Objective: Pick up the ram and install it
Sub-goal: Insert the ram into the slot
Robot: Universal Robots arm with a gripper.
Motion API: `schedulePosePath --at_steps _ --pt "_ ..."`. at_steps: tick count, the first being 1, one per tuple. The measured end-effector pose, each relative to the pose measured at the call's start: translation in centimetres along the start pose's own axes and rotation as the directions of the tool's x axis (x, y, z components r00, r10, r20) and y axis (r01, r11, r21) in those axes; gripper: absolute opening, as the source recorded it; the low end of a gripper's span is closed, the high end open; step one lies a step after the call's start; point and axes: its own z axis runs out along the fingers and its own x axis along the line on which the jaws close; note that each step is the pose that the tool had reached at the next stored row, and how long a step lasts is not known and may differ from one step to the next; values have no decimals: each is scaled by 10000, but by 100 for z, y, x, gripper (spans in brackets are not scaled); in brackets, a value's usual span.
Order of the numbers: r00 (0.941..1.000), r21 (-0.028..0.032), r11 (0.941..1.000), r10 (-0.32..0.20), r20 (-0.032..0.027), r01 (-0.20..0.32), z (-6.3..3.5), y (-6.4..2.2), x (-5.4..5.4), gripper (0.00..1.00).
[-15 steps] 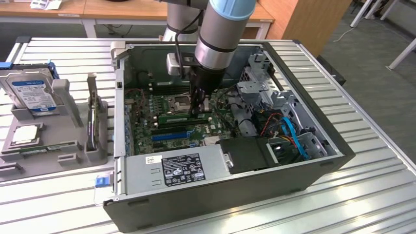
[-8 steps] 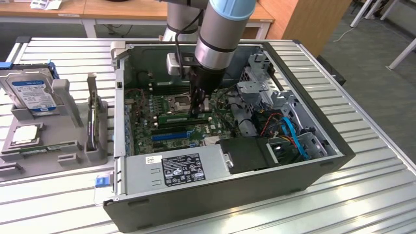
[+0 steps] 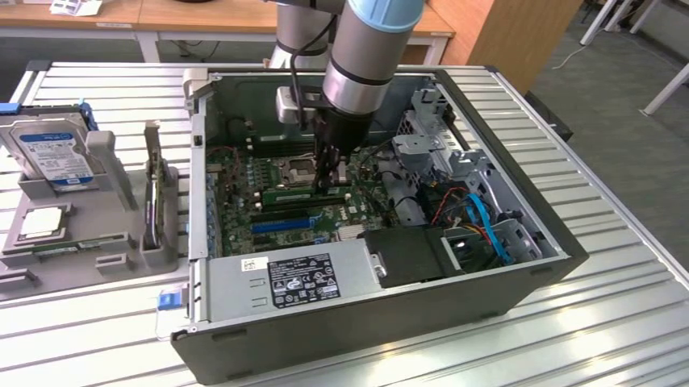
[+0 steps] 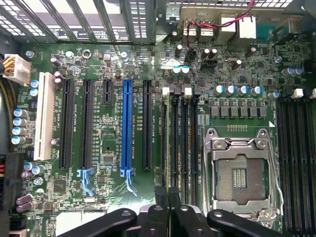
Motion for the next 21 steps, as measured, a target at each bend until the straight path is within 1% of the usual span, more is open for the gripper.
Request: schedulePosePath --at_steps 5,11,15,21 --pt "10000 -1 10000 -4 29 4 0 0 7 11" --pt "10000 -1 10000 -10 41 10 -1 -1 11 11" --pt "10000 -1 10000 -20 77 20 -1 -1 11 11" --pt "10000 -3 10000 -29 79 29 -1 -2 13 11"
